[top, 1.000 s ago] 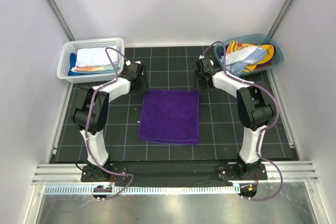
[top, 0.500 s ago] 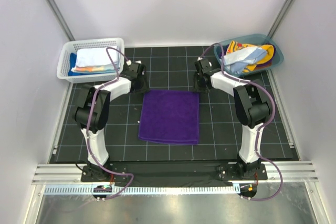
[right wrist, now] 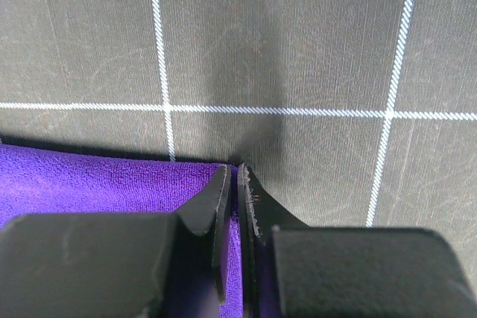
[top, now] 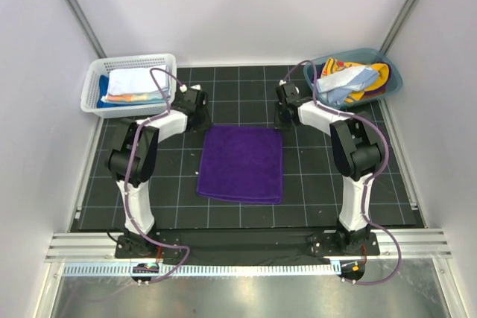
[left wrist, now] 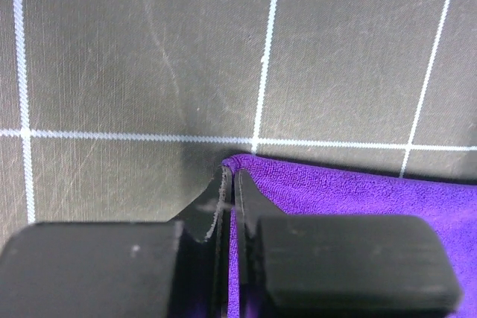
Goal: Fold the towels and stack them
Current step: Fold the towel
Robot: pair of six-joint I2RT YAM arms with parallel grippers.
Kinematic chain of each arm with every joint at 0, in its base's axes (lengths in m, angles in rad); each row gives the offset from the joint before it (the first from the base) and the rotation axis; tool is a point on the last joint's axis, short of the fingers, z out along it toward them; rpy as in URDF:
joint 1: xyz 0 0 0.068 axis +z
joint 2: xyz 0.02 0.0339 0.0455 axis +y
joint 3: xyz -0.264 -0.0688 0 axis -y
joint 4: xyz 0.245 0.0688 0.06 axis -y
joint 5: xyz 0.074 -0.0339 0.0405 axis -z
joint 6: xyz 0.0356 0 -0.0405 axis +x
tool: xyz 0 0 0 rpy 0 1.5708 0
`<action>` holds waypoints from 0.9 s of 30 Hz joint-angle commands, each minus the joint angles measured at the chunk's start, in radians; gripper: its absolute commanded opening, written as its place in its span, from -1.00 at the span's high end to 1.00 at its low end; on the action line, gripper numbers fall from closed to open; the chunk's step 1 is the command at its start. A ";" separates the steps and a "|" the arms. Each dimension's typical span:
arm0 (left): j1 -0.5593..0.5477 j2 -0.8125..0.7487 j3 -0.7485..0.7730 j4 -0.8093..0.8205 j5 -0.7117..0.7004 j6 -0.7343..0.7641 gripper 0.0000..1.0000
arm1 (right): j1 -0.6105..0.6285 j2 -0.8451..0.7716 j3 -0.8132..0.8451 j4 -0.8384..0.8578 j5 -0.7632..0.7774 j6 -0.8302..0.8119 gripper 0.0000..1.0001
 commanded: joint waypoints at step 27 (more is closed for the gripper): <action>0.052 -0.202 -0.026 0.225 -0.052 -0.002 1.00 | -0.062 -0.172 -0.014 0.185 -0.160 -0.013 0.86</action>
